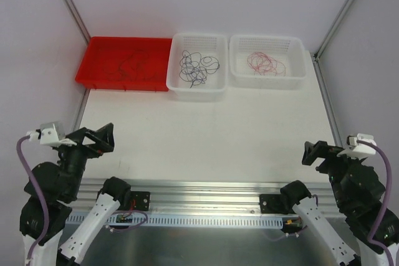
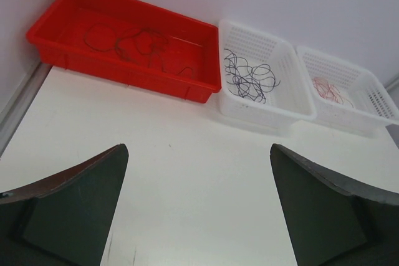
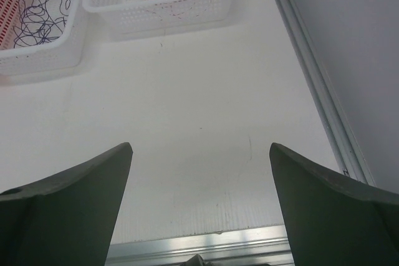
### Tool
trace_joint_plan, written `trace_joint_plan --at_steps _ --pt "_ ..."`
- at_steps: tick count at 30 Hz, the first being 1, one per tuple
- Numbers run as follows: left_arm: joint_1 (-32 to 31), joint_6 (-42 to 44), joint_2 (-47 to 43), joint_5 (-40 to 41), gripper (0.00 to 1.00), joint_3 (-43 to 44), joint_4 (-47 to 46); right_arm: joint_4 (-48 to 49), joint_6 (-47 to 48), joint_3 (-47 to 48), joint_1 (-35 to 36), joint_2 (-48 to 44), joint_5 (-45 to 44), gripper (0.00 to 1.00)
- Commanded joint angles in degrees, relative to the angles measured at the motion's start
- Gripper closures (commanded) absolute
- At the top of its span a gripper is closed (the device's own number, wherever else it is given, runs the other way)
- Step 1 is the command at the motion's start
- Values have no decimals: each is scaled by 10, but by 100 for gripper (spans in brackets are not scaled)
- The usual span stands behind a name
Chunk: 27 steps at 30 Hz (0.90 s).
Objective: Untangle the cables
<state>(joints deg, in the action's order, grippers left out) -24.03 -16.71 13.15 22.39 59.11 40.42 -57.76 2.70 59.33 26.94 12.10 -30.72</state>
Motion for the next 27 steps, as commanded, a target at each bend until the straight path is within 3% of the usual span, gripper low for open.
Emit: trace_joint_plan --at_steps 1,6,12,27 --pt "-1 -24 -55 52 1 -32 50 0 16 -18 3 -49 -29 3" --pt "-1 -44 -129 77 1 -64 66 37 26 -47 4 -135 -28 3" --pt "-1 -69 -221 119 1 -95 74 37 21 -62 3 -161 -58 3" --pt "-1 -83 -223 128 1 -137 97 41 6 -89 3 -169 -43 3"
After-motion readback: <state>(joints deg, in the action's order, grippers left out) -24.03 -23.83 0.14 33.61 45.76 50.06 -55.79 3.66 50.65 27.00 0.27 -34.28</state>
